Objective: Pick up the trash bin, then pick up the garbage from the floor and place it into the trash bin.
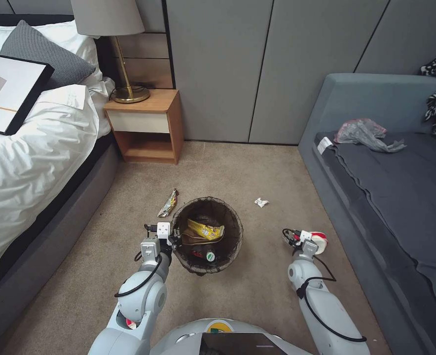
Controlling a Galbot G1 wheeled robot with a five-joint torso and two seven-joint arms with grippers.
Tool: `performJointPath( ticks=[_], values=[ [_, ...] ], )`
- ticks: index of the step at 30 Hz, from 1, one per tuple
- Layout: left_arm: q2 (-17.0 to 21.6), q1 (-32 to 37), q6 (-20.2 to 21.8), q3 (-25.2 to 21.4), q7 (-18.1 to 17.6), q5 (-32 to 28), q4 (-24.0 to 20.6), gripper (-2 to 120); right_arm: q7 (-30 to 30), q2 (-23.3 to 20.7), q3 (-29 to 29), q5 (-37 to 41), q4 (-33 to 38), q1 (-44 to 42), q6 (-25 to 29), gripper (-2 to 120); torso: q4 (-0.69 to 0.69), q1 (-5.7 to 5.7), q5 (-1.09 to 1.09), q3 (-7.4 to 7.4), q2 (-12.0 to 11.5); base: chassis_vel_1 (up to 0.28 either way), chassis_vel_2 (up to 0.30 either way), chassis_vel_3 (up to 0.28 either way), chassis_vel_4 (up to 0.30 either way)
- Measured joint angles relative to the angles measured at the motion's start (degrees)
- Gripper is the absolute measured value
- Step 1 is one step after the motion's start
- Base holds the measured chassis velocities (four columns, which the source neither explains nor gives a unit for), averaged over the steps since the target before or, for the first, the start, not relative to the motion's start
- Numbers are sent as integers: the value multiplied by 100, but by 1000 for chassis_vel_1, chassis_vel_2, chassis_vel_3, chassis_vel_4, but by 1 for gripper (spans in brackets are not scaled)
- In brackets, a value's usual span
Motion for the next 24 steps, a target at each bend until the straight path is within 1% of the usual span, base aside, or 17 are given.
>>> performJointPath(
  ticks=[6, 13, 15, 16, 18, 21, 22, 23, 24],
  values=[
    [6, 1, 0, 24, 2, 2, 5, 2, -24, 1, 177, -118, -196, -29, 171, 100, 0, 0, 0, 0, 0, 0, 0, 0, 0],
    [19, 2, 0, 22, 3, 3, 5, 2, -99, -22, 255, -123, -402, 40, 271, 100, 0, 0, 0, 0, 0, 0, 0, 0, 0],
    [17, 4, -1, 21, 3, 9, 6, 2, -177, -35, 256, -114, -723, 234, 359, 99, 1, 0, 0, 0, 0, 0, 0, 0, 0],
    [17, 4, -1, 21, 3, 9, 6, 2, -177, -35, 256, -114, -723, 234, 359, 99, 1, 0, 0, 0, 0, 0, 0, 0, 0],
    [9, 16, -2, 20, 3, 15, 5, 2, -281, -42, 229, -114, -1039, 390, 417, 98, 2, 0, 0, 0, 0, 0, 0, 0, 0],
    [8, 23, -2, 18, 2, 19, 6, 2, -374, -42, 210, -140, -1243, 489, 489, 96, 0, 0, 1, 0, 0, 0, 0, 0, 0],
    [7, 28, -4, 11, 2, 23, 5, 2, -433, -41, 194, -217, -1535, 634, 566, 92, 1, 0, 0, 0, 0, 0, 0, 0, 0],
    [7, 28, -4, 11, 2, 23, 5, 2, -433, -41, 194, -217, -1535, 634, 566, 92, 1, 0, 0, 0, 0, 0, 0, 0, 0],
    [7, 32, -5, 6, 1, 25, 5, 2, -494, -41, 174, -249, -1746, 742, 627, 88, 1, 0, 0, 0, 0, 0, 0, 0, 0]
  ],
)
